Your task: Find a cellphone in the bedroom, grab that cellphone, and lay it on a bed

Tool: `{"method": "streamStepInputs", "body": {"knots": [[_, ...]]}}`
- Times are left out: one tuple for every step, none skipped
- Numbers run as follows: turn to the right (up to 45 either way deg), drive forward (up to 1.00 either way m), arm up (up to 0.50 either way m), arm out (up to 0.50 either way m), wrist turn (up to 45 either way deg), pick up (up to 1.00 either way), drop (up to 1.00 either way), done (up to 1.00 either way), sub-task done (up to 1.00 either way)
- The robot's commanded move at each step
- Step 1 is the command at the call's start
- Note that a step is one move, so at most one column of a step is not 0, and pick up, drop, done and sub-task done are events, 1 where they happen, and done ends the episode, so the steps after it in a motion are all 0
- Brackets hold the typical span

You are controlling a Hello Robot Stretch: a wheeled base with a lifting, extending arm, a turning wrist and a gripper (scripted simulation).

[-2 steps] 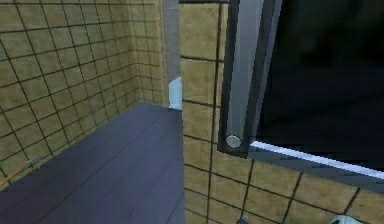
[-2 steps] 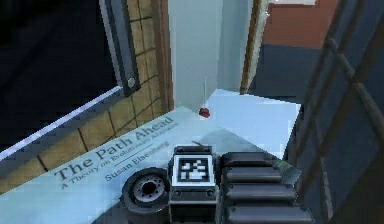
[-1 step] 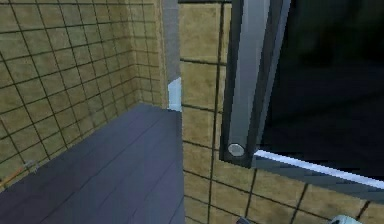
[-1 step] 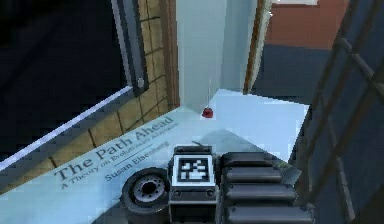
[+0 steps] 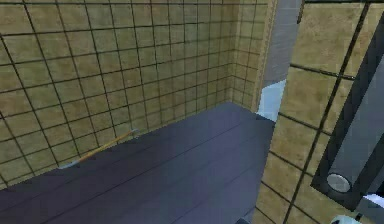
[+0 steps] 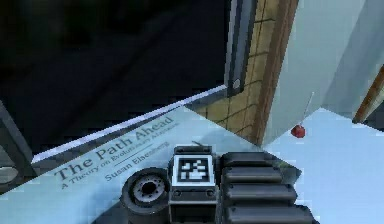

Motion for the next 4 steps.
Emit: {"method": "streamStepInputs", "body": {"knots": [[0.0, 0.15, 0.00, 0.00, 0.0, 0.00, 0.00, 0.00, 0.00], [45.0, 0.00, 0.00, 0.00, 0.0, 0.00, 0.00, 0.00, 0.00], [45.0, 0.00, 0.00, 0.00, 0.0, 0.00, 0.00, 0.00, 0.00], [45.0, 0.00, 0.00, 0.00, 0.0, 0.00, 0.00, 0.00, 0.00]]}}
